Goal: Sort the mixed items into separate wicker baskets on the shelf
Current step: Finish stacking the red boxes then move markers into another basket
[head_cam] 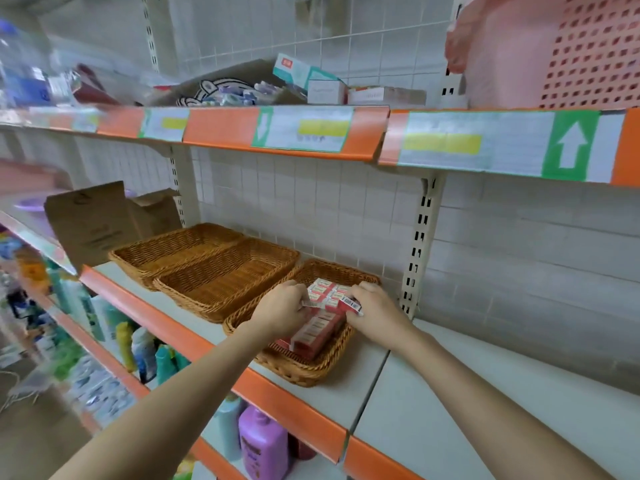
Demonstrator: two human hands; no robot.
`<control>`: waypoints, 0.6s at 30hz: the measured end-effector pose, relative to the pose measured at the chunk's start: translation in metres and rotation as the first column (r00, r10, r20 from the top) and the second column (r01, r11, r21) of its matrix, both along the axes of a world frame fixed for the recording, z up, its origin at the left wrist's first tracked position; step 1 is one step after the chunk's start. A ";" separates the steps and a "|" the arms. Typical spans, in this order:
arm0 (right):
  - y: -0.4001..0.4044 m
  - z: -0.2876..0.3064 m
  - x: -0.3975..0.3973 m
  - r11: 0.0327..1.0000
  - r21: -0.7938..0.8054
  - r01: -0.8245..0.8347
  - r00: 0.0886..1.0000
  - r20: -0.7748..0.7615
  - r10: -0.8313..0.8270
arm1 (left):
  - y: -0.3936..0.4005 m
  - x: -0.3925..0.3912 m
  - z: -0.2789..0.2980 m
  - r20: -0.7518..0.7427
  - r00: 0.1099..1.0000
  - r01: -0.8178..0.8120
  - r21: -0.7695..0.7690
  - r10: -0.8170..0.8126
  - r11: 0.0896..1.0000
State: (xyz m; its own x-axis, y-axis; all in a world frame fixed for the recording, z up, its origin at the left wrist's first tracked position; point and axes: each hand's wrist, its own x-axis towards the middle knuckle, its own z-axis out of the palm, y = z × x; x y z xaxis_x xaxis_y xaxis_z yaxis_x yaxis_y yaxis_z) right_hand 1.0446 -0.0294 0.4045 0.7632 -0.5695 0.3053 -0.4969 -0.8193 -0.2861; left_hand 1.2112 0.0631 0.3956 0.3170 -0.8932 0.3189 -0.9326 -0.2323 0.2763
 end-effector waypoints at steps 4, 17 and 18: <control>0.003 -0.008 0.023 1.000 -0.025 0.001 0.999 -0.045 -0.002 | -0.004 0.023 -0.002 0.044 0.999 0.019 0.032 -0.020 0.999; 0.021 -0.023 0.069 0.978 0.084 0.193 0.965 -0.199 -0.173 | -0.020 0.082 -0.013 -0.004 0.912 0.403 0.195 -0.410 0.894; 0.023 -0.023 0.069 0.971 0.106 0.213 0.962 -0.197 -0.189 | -0.019 0.084 -0.015 -0.006 0.904 0.421 0.183 -0.427 0.889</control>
